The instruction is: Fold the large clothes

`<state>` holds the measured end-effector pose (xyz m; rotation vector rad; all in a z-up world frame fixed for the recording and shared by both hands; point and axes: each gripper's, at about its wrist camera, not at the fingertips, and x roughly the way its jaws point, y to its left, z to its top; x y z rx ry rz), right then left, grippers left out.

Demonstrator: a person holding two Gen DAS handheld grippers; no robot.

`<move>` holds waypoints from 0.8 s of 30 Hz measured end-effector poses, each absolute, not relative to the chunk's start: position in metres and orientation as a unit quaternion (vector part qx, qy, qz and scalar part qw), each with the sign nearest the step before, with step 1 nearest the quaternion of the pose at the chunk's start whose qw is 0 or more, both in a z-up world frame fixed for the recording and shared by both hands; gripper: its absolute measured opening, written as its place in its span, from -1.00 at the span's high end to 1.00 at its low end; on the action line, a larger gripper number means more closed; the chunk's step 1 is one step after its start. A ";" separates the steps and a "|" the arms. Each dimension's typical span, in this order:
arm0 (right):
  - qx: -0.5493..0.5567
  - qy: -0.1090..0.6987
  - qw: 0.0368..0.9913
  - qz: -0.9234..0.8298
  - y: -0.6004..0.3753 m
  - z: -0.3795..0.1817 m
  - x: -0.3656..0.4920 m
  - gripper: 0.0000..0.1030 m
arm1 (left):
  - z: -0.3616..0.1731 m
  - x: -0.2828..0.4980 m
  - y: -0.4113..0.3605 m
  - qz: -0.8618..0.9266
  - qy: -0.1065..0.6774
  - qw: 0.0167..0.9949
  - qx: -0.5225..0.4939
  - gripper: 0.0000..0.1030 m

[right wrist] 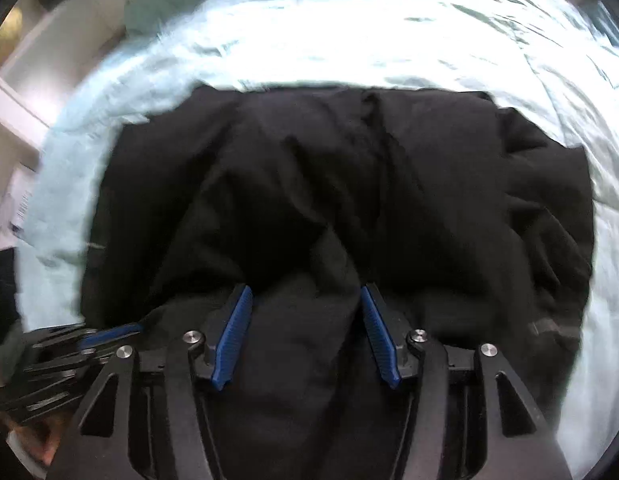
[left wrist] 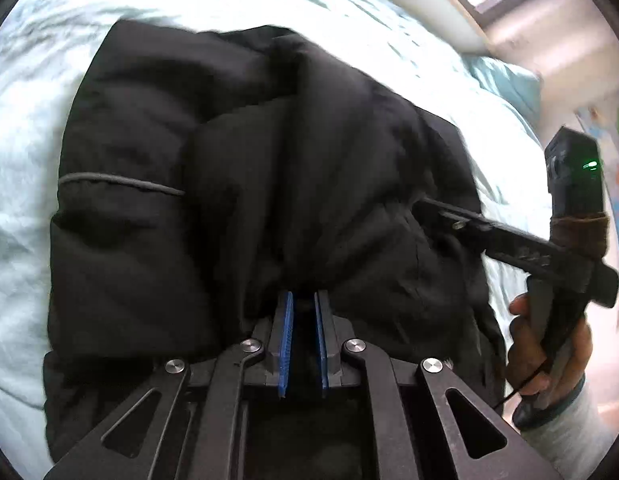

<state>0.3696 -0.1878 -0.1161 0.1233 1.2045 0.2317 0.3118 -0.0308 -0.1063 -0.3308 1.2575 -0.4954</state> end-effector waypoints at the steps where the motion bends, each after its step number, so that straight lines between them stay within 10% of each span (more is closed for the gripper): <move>1: 0.062 0.558 0.819 0.115 -0.190 -0.107 0.364 -0.14 | -0.099 0.308 -0.027 -0.244 0.573 0.768 -0.150 0.77; 24: 0.092 0.597 0.791 0.095 -0.239 -0.124 0.226 -0.16 | -0.103 0.209 -0.005 -0.244 0.591 0.760 -0.117 0.63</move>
